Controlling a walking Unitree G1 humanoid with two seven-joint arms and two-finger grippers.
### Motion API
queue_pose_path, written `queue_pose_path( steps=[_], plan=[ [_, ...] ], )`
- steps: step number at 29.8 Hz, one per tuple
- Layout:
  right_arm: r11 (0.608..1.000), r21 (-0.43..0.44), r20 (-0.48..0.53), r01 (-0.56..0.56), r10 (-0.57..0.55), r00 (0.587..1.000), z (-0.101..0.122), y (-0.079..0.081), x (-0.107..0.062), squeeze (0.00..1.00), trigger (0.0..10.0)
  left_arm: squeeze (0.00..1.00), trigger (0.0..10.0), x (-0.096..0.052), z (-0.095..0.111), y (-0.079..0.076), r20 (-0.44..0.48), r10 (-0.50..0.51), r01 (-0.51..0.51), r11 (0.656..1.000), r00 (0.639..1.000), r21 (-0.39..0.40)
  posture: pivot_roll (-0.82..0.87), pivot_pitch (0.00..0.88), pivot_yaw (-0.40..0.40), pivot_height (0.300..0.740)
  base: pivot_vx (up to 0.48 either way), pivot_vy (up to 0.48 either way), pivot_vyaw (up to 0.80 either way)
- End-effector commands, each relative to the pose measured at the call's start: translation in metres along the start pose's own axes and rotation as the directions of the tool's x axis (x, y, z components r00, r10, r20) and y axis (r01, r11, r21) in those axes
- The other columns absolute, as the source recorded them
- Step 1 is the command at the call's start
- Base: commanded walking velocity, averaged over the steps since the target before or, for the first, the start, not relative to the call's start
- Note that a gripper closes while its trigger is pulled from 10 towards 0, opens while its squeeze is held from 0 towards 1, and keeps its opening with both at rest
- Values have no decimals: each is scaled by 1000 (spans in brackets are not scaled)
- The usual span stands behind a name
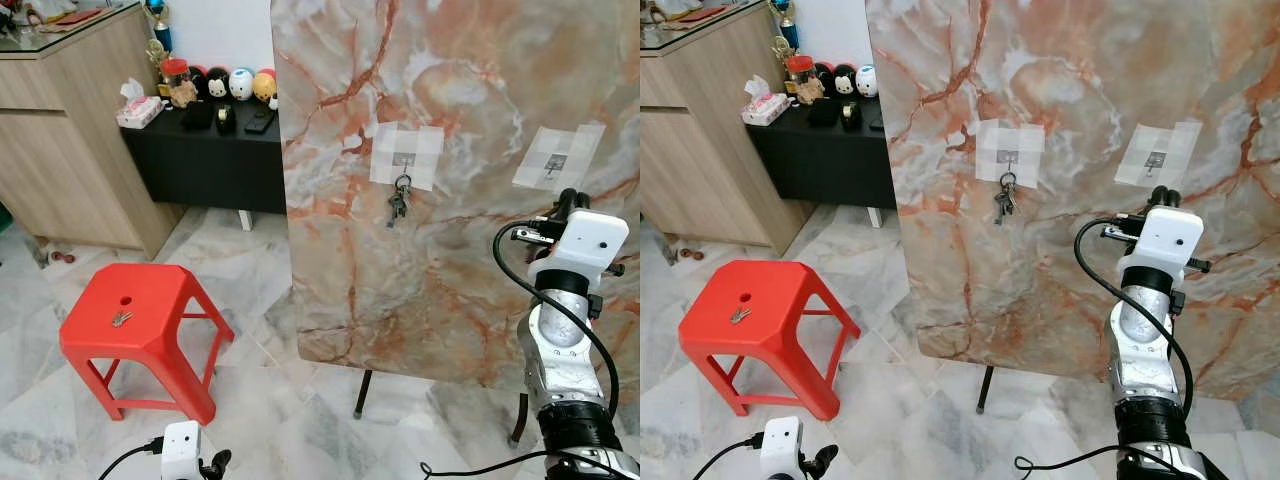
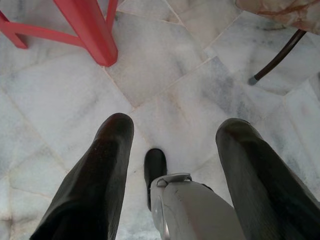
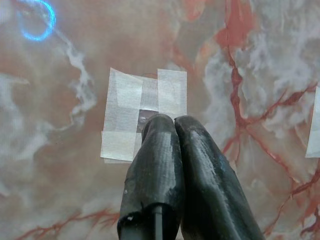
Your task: Hang keys on a hook
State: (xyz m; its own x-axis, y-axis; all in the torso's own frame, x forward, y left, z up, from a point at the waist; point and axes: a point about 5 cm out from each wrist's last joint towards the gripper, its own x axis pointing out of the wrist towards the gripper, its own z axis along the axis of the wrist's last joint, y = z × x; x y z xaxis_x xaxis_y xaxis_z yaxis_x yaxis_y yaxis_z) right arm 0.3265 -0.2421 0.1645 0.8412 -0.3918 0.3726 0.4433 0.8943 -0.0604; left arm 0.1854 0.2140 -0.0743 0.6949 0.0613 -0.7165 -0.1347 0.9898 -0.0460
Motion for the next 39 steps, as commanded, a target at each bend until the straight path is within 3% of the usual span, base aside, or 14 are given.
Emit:
queue_pose_path(
  steps=[1, 11, 39],
  plan=[
    [1000, -2, 54, 0, 0, 999, 12, 0, 6, 0, 10000, 0, 10000, -2, -4, 5, -22, 12, -12, 1000, 1000, -2, -12, 0, -4, 740, 0, 0, 0],
    [1000, -14, 55, -1, 2, 999, 13, 0, 6, 0, 10000, 0, 10000, -1, -3, 6, -24, 14, -14, 1000, 1000, -3, -13, 0, -2, 740, 0, 0, 0],
    [1000, -8, 66, 19, -18, 998, 14, 0, 4, 0, 10000, 0, 10000, 0, 2, 2, 7, 1, -1, 1000, 1000, -5, -10, 0, -1, 740, 224, 0, 0]
  ],
)
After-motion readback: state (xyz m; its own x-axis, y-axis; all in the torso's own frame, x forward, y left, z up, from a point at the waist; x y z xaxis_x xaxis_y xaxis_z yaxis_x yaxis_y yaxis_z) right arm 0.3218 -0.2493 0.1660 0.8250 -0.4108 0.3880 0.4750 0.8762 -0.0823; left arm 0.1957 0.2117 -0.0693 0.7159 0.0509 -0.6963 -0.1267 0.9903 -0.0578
